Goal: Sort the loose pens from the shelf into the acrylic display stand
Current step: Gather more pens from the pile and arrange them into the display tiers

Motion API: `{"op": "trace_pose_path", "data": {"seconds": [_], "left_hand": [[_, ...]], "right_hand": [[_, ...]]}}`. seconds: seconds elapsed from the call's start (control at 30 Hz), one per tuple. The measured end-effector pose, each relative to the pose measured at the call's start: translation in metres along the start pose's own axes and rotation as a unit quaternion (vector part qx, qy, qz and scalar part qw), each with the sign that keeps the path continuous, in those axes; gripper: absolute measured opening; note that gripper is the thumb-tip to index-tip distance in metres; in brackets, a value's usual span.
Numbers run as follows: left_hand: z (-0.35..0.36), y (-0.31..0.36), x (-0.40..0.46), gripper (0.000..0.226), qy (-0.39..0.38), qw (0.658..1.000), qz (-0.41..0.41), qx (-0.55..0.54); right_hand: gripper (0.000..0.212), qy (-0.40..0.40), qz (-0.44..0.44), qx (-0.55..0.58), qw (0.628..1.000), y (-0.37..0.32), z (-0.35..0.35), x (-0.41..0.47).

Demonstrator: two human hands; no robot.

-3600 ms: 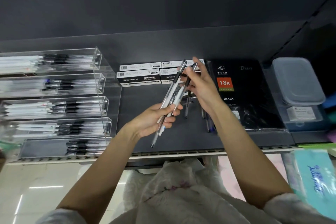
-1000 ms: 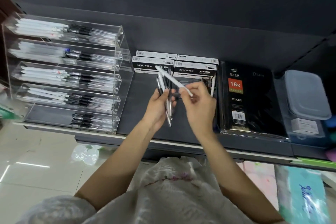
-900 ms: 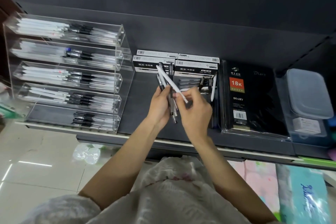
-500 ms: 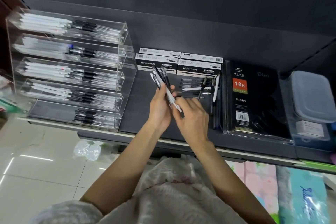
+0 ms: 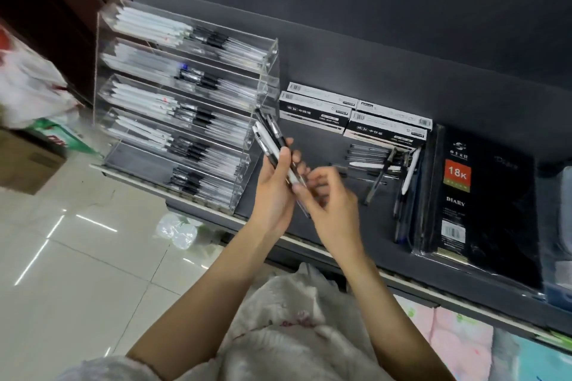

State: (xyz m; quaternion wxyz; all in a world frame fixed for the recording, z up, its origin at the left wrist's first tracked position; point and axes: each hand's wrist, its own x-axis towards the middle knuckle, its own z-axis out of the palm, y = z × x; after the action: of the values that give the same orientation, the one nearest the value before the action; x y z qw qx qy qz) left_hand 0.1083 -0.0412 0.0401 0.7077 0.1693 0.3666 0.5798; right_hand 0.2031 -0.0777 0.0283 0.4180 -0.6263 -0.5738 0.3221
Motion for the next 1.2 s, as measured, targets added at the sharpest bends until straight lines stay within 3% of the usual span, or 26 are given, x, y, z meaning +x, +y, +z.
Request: {"op": "trace_pose_path", "data": {"seconds": [0.13, 0.3, 0.4, 0.6, 0.83, 1.03, 1.2], "left_hand": [[-0.019, 0.026, -0.006, 0.016, 0.041, 0.997, 0.047, -0.046], [-0.054, 0.065, -0.011, 0.019, 0.089, 0.987, 0.077, -0.107], [-0.078, 0.095, -0.008, 0.021, 0.106, 0.982, 0.099, -0.118], [-0.152, 0.147, 0.011, 0.021, 0.181, 0.975, 0.119, -0.038], [-0.25, 0.199, 0.025, 0.02, 0.192, 0.979, 0.013, -0.059], [-0.296, 0.226, 0.032, 0.02, 0.201, 0.976, -0.037, -0.079], [-0.306, 0.232, 0.034, 0.015, 0.195, 0.978, -0.042, -0.06]], "right_hand": [[0.016, -0.046, -0.013, 0.043, 0.998, -0.021, 0.031, 0.005], [0.007, -0.112, 0.033, 0.099, 0.988, -0.047, 0.088, 0.007], [0.007, -0.092, 0.02, 0.076, 0.993, -0.065, 0.13, 0.009], [0.007, -0.014, -0.005, 0.002, 1.0, -0.089, 0.182, 0.012], [0.011, 0.009, 0.049, -0.137, 0.989, -0.067, 0.208, 0.0], [0.017, -0.039, -0.061, -0.292, 0.954, -0.089, 0.267, 0.011], [0.029, -0.111, -0.081, -0.34, 0.93, -0.091, 0.306, 0.027]]}}
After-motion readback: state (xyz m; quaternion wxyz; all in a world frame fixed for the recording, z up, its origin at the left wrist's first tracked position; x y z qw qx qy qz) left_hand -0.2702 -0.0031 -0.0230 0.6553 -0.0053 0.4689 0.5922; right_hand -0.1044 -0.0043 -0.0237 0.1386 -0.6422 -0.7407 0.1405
